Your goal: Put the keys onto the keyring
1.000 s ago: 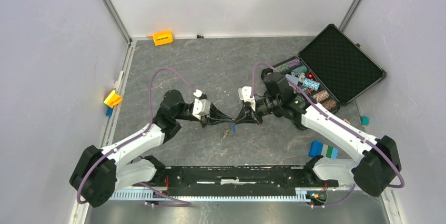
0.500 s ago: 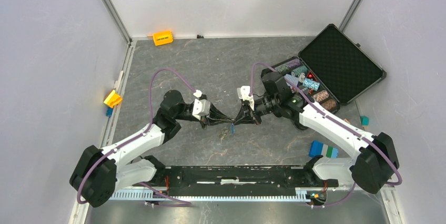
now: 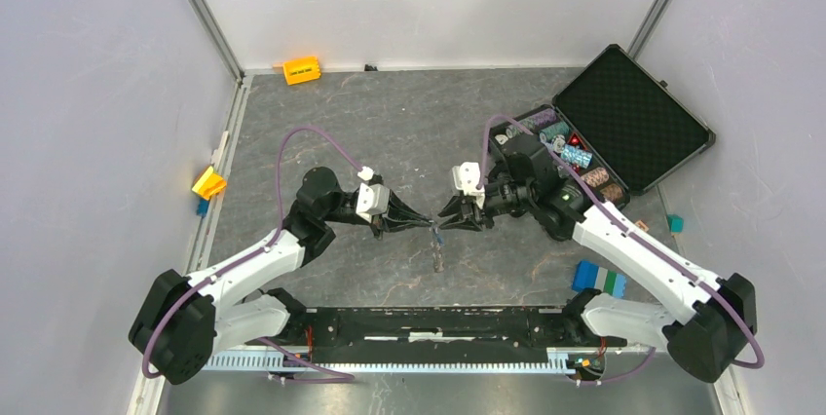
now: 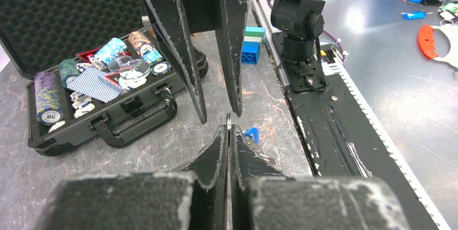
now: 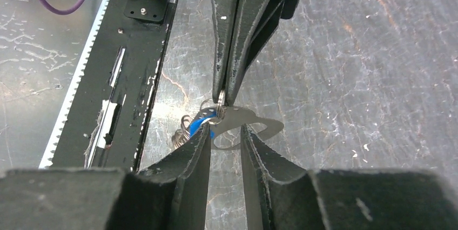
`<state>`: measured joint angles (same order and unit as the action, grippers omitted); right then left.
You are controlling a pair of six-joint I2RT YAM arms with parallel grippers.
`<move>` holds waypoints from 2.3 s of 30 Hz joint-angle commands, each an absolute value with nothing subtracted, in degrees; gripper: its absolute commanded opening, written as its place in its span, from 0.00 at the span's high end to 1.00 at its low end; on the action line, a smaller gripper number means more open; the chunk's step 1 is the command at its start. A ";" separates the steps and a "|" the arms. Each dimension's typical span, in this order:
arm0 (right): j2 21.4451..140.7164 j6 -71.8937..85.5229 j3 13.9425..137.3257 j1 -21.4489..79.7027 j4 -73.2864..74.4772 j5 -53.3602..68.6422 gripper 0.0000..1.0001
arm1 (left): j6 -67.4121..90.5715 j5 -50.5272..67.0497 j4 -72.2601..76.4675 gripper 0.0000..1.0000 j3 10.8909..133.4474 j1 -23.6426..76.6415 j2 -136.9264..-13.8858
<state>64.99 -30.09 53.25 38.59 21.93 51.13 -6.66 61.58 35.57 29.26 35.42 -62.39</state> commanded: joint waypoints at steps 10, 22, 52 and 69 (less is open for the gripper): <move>65.18 -30.56 54.96 38.58 21.71 53.70 0.72 | -3.08 59.95 40.87 0.98 29.97 35.42 -63.09; 67.04 -28.83 56.04 38.67 20.39 53.67 0.79 | -2.43 60.03 40.96 0.98 29.88 35.42 -63.52; 62.82 -34.61 52.50 38.85 21.45 47.94 0.83 | -2.37 60.38 41.91 0.98 29.44 35.43 -63.64; 64.11 -29.84 52.89 39.28 17.74 52.36 0.73 | -2.31 59.83 41.67 0.98 29.60 35.43 -63.68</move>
